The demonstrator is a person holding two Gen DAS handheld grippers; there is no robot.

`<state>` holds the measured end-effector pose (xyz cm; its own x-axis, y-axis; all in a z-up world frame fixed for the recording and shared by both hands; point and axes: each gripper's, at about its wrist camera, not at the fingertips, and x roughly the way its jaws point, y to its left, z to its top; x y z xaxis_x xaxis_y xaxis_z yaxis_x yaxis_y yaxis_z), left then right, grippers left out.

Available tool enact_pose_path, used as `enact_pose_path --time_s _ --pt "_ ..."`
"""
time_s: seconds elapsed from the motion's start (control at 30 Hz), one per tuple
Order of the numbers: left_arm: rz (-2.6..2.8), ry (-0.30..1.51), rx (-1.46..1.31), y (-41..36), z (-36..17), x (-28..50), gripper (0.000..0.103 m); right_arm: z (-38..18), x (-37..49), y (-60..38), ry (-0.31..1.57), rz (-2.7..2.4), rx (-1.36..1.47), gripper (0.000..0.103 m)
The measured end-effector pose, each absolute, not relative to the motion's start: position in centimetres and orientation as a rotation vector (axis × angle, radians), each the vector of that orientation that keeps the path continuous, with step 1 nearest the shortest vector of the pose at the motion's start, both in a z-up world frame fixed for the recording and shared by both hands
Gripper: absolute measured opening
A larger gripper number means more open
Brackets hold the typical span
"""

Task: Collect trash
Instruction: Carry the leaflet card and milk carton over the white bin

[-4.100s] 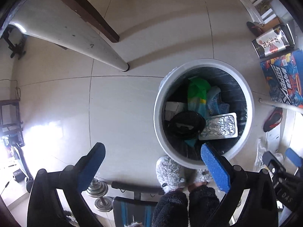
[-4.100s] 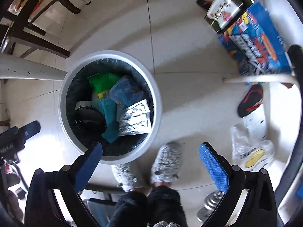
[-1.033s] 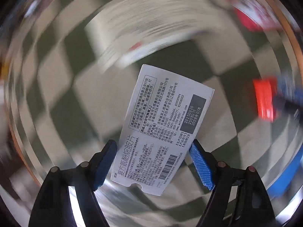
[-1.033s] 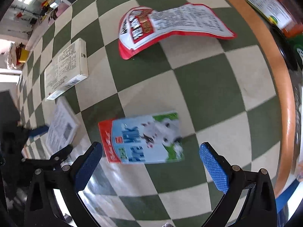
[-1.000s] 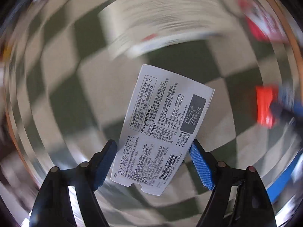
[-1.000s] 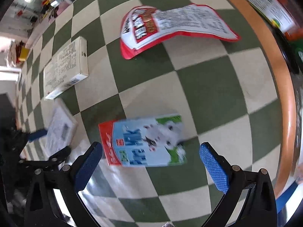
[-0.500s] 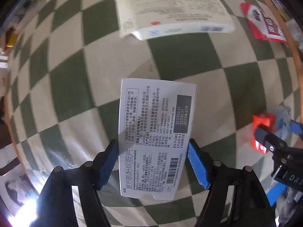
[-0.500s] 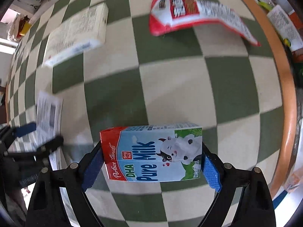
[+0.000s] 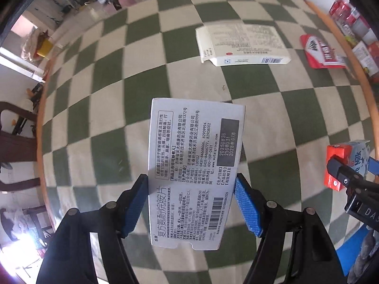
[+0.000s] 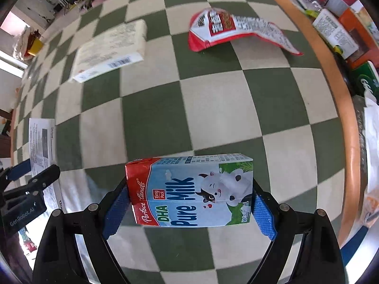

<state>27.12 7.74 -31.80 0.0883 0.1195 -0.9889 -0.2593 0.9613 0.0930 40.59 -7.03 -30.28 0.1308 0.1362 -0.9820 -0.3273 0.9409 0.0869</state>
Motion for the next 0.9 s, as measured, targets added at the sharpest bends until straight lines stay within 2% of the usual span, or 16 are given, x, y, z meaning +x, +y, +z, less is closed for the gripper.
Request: enact_pose_path --time_s 0.03,0.3,0.37,0.53,0.7,0.9 --pt "0.284 1.445 -0.123 8.4 -30.6 28.0 0.070 -29.7 39.9 -6.8 1.388 0.343 -0.159 0.092" --pt "0.277 1.305 -0.189 9.0 -24.9 19.1 0.070 -23.8 32.0 -9.5 1.274 0.379 -0.091 0.091" --pt "0.270 1.283 -0.199 9.7 -25.3 19.2 0.070 -22.4 28.2 -10.5 1.243 0.379 -0.060 0.091" --pt "0.241 1.243 -0.226 9.4 -24.2 11.4 0.070 -20.6 19.2 -13.4 1.198 0.372 -0.005 0.091" --pt "0.201 1.262 -0.341 9.4 -25.1 4.8 0.070 -21.3 10.8 -15.4 1.240 0.391 0.068 0.091" --pt "0.206 1.329 -0.501 9.5 -28.5 -1.4 0.070 -26.7 2.8 -17.6 1.436 0.456 0.139 0.091"
